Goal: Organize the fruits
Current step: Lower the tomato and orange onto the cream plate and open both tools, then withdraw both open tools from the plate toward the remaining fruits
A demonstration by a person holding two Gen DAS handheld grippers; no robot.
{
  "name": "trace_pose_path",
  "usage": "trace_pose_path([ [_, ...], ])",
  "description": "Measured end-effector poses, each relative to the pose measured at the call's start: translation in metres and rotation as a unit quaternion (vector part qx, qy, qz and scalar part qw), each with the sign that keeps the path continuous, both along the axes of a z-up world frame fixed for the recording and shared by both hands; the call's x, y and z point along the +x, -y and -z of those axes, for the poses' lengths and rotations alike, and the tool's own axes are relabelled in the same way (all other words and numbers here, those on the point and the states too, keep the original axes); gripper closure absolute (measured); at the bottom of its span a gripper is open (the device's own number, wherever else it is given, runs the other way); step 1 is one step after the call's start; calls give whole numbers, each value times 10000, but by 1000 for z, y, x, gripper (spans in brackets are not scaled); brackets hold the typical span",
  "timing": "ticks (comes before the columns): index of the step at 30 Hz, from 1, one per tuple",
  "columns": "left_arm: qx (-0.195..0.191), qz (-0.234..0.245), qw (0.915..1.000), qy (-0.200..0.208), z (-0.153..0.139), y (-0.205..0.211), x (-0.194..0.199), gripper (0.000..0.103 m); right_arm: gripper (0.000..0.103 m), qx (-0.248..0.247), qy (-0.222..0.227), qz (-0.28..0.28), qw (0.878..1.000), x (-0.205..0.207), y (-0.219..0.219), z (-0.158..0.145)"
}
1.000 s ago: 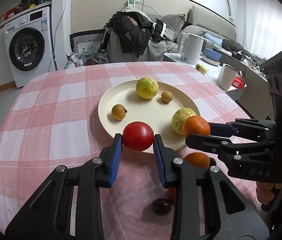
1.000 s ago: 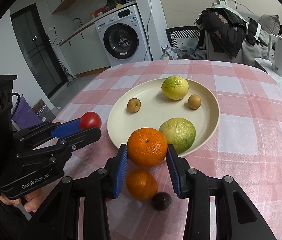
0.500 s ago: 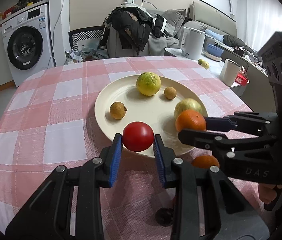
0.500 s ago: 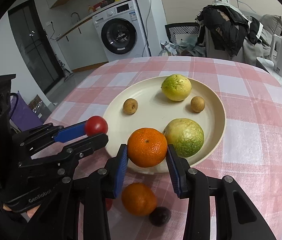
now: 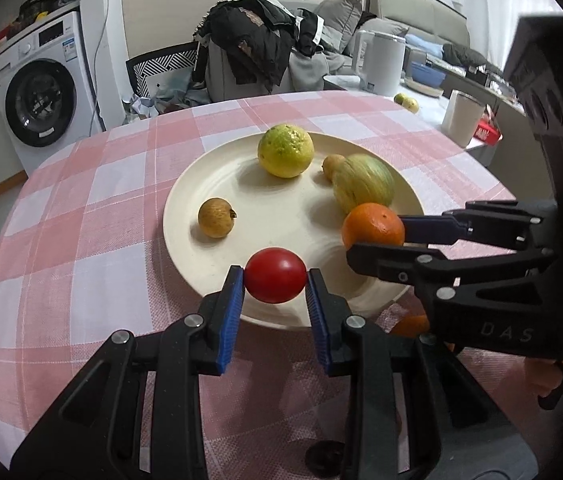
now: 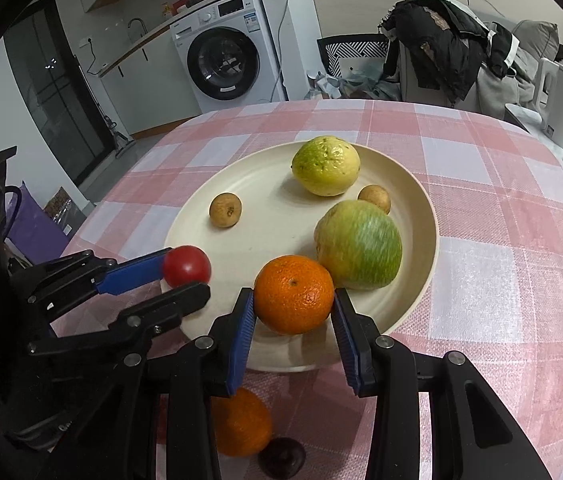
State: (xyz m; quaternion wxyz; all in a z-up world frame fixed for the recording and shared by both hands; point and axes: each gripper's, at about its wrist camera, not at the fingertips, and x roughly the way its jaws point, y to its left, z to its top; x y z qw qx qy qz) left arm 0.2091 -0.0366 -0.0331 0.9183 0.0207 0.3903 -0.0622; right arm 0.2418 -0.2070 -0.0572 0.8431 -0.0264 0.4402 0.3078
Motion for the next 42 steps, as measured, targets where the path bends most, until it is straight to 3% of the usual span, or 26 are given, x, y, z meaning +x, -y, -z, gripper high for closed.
trace_pose_path([
  [4, 155, 170, 9997, -52, 1, 8, -3, 74, 64, -33, 5, -22, 10000, -1, 2, -1],
  [8, -80, 231, 9995, -197, 0, 7, -3, 75, 64, 26, -43, -16, 10000, 0, 7, 0],
  [19, -169, 286, 9992, -241, -2, 11, -19, 75, 64, 93, -122, -118, 9998, -5, 13, -1],
  [25, -295, 272, 9992, -84, -8, 5, -35, 74, 62, 116, 202, -156, 9996, -18, 16, -12],
  [27, -298, 188, 9994, 3, -12, 1, -43, 68, 52, 210, 398, -110, 9989, -26, 22, -20],
  [31, -404, 8, 9990, 173, -20, -10, -59, 54, 49, 247, 627, 5, 9977, -38, 32, -32],
  [32, -428, -28, 9988, 216, -22, -13, -64, 51, 44, 247, 655, 29, 9975, -39, 34, -34],
  [34, -507, -127, 9981, 330, -27, -18, -75, 30, 30, 317, 649, 52, 9974, -45, 42, -37],
  [36, -623, -189, 9966, 512, -32, -24, -89, 20, 14, 388, 612, 47, 9974, -50, 47, -39],
  [39, -691, -214, 9955, 614, -39, -27, -103, 20, 2, 412, 427, 6, 9982, -56, 51, -39],
  [42, -678, -276, 9951, 658, -45, -28, -114, 13, 1, 309, 474, -47, 9984, -67, 53, -41],
])
